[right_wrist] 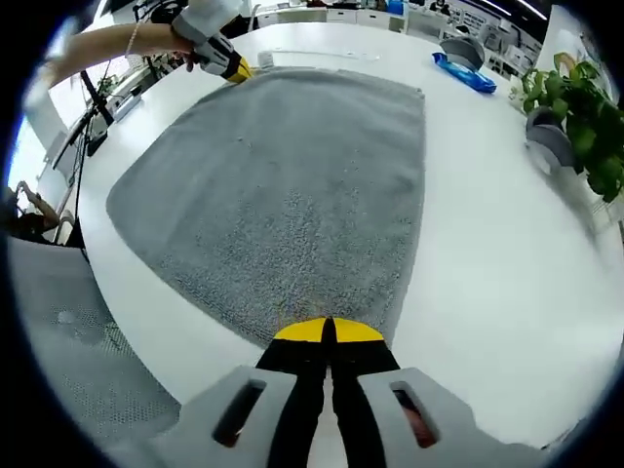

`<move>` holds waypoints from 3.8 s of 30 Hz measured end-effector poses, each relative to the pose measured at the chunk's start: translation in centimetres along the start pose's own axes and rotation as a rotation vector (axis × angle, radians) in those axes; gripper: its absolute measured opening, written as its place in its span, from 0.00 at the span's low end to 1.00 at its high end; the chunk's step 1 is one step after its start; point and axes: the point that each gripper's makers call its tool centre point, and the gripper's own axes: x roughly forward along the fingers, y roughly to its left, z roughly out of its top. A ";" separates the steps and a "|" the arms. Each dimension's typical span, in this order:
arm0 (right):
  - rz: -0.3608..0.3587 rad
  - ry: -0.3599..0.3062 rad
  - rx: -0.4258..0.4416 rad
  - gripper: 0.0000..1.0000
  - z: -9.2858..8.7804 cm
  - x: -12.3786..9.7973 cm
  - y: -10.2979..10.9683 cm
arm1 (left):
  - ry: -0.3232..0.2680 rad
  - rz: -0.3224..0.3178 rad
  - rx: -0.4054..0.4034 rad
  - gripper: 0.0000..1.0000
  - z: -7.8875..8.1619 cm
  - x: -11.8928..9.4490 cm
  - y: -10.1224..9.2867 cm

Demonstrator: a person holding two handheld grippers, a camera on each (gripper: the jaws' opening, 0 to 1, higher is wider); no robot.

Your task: Fold the towel on the table until its edges align and the towel forms a compact rectangular stack.

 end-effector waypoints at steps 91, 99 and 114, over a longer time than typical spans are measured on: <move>0.343 -0.010 -0.470 0.10 -1.8 -1.1 4.0 | -0.127 -0.293 -0.008 0.42 -10.2 -12.1 -22.5; 0.340 -0.021 -0.536 0.23 -2.2 -1.4 4.7 | -0.118 -0.293 -0.005 0.40 -10.2 -12.2 -22.5; 0.274 -0.064 -0.640 0.21 -2.8 -1.4 4.2 | -0.159 -0.270 -0.018 0.29 -11.9 -12.8 -22.0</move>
